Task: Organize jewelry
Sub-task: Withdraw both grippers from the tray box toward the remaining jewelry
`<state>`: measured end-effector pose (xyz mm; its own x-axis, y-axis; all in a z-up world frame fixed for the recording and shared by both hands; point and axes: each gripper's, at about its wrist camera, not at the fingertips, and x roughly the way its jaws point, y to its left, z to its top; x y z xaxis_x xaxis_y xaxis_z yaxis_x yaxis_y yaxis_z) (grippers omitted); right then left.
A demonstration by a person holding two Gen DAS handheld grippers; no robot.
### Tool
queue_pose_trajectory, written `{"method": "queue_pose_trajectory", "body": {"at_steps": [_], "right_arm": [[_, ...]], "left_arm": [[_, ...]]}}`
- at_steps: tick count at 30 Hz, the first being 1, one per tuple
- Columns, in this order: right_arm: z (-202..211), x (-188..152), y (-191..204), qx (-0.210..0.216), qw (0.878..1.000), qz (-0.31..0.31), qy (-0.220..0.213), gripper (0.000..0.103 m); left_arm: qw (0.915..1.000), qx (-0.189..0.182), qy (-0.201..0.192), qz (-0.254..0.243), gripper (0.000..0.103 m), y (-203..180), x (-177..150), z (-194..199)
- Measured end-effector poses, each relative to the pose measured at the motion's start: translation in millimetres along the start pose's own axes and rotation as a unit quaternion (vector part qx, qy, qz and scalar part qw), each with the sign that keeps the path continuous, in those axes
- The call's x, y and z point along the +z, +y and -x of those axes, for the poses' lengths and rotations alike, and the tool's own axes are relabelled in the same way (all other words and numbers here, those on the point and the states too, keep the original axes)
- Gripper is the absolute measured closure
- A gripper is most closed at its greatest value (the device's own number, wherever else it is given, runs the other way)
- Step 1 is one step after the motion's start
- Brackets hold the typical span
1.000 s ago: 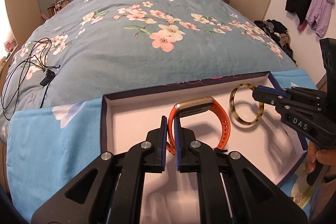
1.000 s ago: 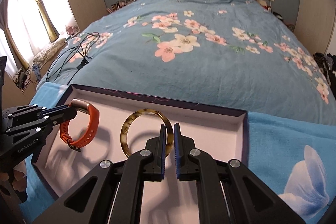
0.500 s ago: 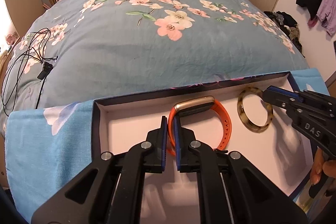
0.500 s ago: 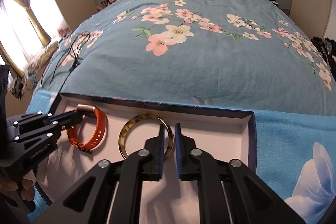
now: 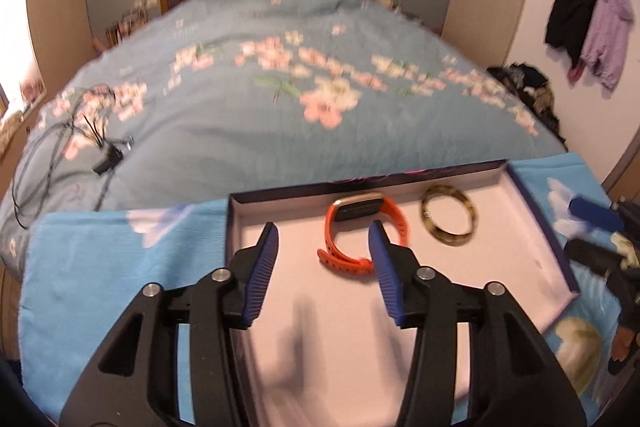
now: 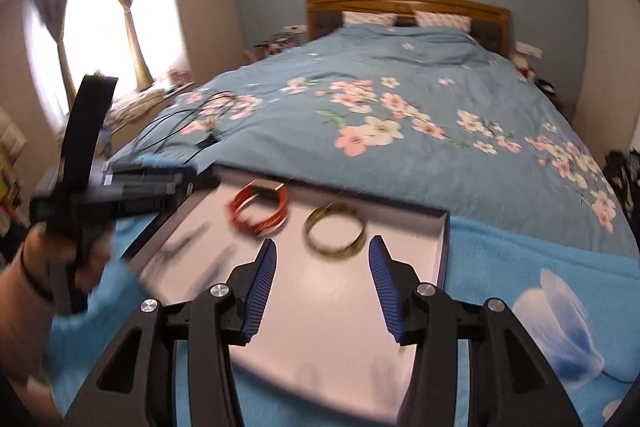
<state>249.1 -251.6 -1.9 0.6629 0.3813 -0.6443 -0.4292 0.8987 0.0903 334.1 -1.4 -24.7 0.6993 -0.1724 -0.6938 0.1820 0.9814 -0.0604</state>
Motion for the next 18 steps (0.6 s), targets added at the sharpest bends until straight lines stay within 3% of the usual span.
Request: {"method": "queue_pose_trajectory", "body": {"at_steps": [3,7,13,18], "right_arm": [[19.7,-25.6,8.5,0.011,1.000,0.017,0.004,0.057],[36.7,-61.8,16.5,0.018,0.999,0.030,0.022,0.058],[53.0,-101.4,20.1,0.028,0.998,0.020,0.048,0.068],[56.7,-120.9,32.4,0.034,0.997,0.040,0.065,0.071]], "left_arm": [[0.9991,-0.008,-0.037,-0.018,0.051,-7.5,-16.4,39.8],[0.9977,-0.021,-0.052,-0.039,0.048,-16.8,-51.8,81.9],[0.9966,-0.042,-0.049,-0.051,0.048,-26.9,-105.5,114.0],[0.9962,-0.054,-0.042,-0.054,0.048,-35.2,-140.1,127.0]]}}
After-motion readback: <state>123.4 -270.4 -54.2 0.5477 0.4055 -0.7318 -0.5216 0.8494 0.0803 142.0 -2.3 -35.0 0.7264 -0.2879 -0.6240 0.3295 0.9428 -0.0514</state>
